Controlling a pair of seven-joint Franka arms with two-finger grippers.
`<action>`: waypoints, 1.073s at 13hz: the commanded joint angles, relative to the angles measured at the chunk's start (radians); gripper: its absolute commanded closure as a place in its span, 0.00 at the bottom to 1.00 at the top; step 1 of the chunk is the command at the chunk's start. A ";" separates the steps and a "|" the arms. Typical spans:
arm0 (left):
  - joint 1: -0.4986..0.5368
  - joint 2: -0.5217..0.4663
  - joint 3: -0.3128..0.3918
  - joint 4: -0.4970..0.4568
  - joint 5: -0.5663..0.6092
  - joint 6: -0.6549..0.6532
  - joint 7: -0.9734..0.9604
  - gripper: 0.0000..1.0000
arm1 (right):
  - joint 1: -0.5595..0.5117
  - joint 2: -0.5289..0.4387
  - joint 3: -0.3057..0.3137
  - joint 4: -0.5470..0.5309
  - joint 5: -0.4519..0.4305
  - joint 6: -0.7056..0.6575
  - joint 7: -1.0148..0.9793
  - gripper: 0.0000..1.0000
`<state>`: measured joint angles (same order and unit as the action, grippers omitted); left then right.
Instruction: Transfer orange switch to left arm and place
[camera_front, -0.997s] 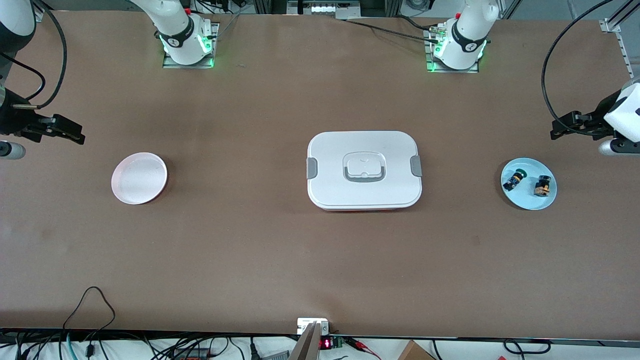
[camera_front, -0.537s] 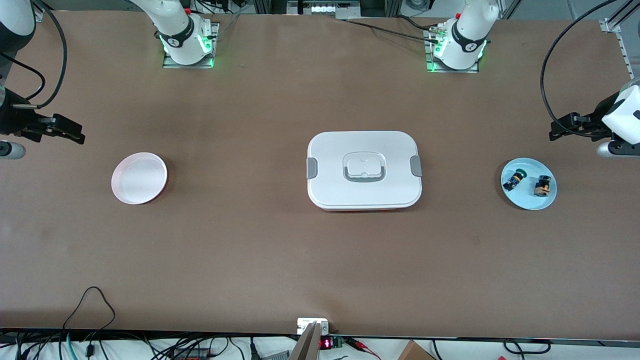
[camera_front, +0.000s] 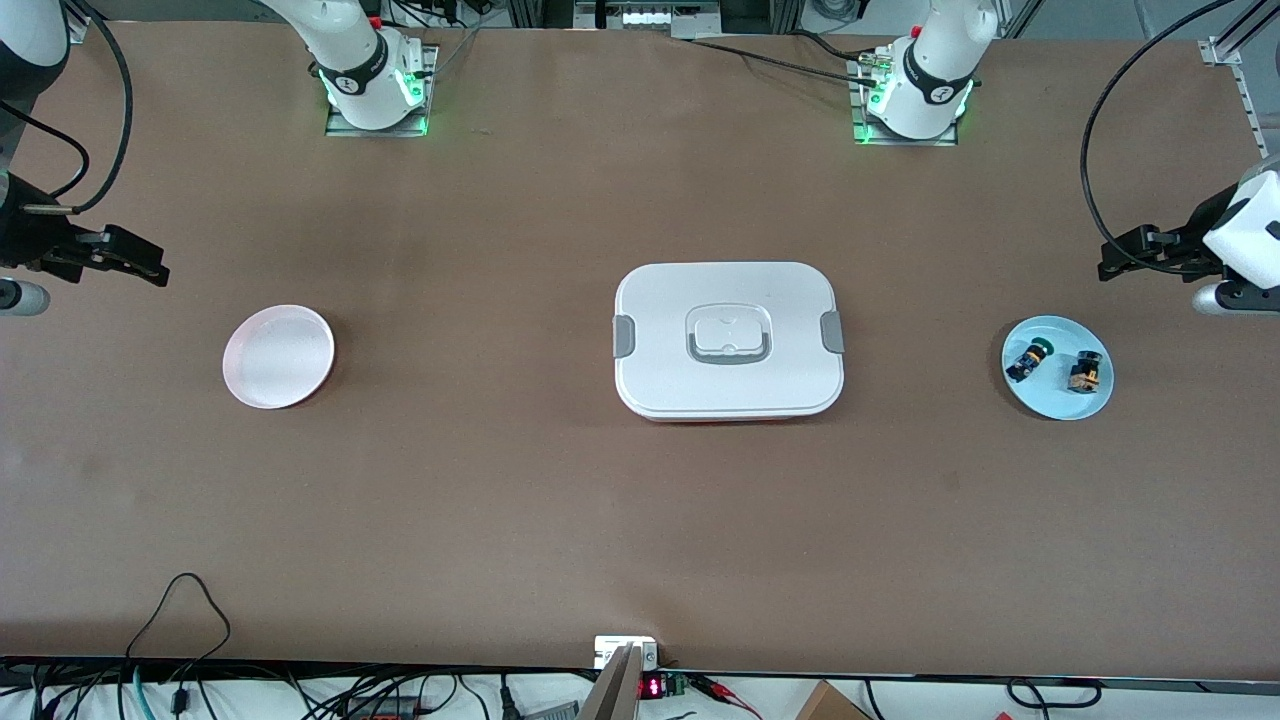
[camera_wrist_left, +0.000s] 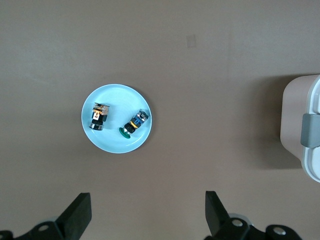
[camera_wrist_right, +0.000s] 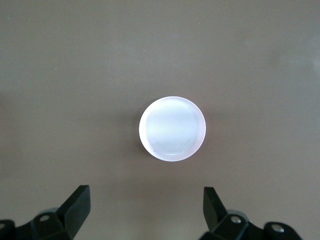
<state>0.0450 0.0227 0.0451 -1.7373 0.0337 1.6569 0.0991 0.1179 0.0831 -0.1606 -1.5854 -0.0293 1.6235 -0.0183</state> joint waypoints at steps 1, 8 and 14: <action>0.003 0.017 -0.001 0.035 -0.018 -0.025 0.001 0.00 | -0.001 -0.061 0.003 -0.068 0.011 0.028 -0.002 0.00; 0.003 0.017 -0.001 0.035 -0.018 -0.026 -0.001 0.00 | -0.003 -0.088 0.003 -0.097 0.006 0.026 -0.002 0.00; 0.004 0.017 -0.001 0.035 -0.018 -0.038 -0.001 0.00 | -0.004 -0.088 0.001 -0.096 0.011 0.013 -0.002 0.00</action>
